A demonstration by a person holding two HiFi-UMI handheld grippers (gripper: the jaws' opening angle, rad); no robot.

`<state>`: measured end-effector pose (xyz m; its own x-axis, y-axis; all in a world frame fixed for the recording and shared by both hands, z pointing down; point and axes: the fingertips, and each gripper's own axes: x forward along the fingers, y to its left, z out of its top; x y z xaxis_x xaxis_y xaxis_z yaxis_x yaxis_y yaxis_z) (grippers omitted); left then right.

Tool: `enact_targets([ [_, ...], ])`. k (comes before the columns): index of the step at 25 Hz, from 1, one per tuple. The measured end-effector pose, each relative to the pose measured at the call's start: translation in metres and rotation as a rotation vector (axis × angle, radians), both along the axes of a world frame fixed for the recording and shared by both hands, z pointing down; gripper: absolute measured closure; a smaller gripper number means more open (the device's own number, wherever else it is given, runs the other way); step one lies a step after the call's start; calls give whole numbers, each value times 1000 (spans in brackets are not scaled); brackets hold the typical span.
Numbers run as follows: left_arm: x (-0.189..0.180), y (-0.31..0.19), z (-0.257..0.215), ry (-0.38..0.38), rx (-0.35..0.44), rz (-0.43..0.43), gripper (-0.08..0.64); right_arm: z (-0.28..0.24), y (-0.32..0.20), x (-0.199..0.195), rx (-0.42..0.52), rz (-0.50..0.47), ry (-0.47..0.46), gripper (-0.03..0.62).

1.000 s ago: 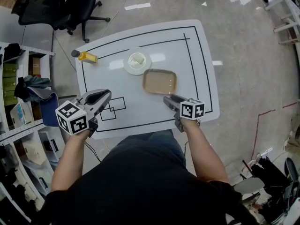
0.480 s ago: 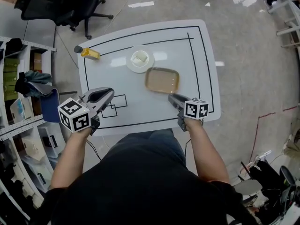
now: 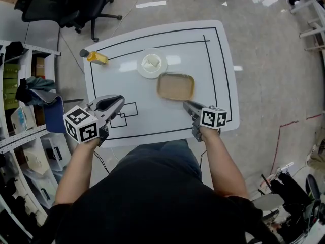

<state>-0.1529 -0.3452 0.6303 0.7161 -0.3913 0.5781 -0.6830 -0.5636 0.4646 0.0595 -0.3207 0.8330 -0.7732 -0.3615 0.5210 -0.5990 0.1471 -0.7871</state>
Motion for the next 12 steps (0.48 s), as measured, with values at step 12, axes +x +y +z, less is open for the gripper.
enact_targets([
  [12,-2,0,1,4,-1,7,522,-1,3,-4,-4,4,-13,543],
])
